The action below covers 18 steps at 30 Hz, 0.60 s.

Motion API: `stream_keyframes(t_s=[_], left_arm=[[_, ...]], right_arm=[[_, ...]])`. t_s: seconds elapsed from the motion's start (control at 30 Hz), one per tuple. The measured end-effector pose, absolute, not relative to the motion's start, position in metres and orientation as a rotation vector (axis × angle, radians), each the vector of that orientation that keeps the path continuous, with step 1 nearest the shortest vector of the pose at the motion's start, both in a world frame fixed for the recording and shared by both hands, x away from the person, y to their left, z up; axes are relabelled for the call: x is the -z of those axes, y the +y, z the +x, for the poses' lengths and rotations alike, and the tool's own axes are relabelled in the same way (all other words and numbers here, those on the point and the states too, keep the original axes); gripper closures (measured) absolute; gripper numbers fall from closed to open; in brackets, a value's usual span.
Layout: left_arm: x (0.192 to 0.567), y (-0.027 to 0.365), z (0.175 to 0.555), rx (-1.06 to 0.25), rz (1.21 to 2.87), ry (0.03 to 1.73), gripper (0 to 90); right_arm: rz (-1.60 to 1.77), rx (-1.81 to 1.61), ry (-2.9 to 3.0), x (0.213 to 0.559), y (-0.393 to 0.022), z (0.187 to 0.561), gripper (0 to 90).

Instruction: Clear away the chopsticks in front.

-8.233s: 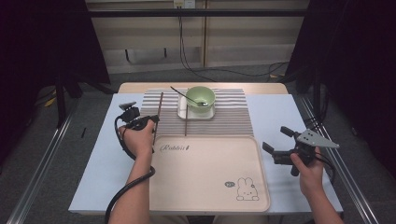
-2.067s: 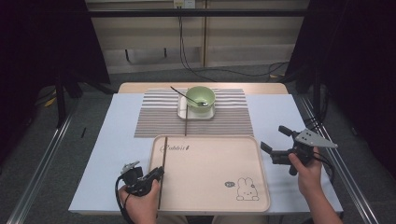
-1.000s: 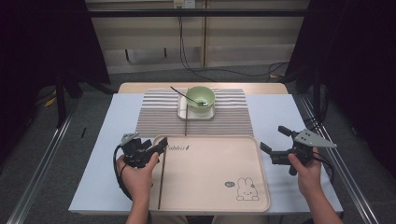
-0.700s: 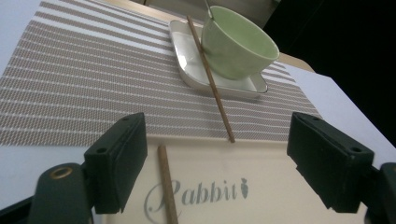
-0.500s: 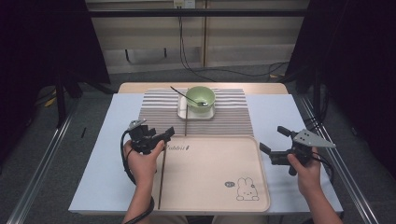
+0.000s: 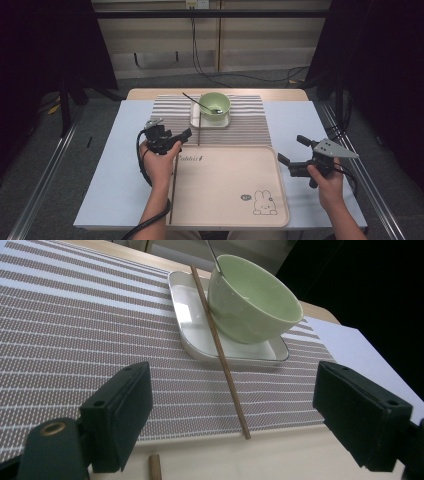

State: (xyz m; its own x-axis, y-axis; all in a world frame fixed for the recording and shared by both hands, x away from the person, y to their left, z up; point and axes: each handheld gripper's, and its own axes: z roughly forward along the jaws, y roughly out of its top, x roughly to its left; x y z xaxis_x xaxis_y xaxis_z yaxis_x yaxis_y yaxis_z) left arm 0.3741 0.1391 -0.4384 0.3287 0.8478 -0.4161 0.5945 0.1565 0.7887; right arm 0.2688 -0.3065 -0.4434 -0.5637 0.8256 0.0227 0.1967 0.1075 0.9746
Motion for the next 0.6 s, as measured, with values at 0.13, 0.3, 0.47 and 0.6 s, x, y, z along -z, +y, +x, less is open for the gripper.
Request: stream_keyframes(t_s=[0.13, 0.3, 0.47, 0.6], left_arm=[[0.441, 0.135, 0.382, -0.304, 1.554, 1.353, 14.6], [0.440, 0.129, 0.395, -0.311, 1.561, 1.330, 13.6], [0.439, 0.126, 0.402, -0.319, 1.562, 1.329, 12.6], [0.441, 0.123, 0.409, -0.312, 1.579, 1.333, 12.5]], right_arm=[[0.998, -1.486, 1.843, 0.443, -0.306, 0.269, 1.2], [0.994, -1.483, 1.843, 0.443, -0.307, 0.269, 1.2], [0.993, -1.485, 1.846, 0.444, -0.306, 0.269, 1.2], [0.993, -1.487, 1.848, 0.444, -0.306, 0.269, 1.2]])
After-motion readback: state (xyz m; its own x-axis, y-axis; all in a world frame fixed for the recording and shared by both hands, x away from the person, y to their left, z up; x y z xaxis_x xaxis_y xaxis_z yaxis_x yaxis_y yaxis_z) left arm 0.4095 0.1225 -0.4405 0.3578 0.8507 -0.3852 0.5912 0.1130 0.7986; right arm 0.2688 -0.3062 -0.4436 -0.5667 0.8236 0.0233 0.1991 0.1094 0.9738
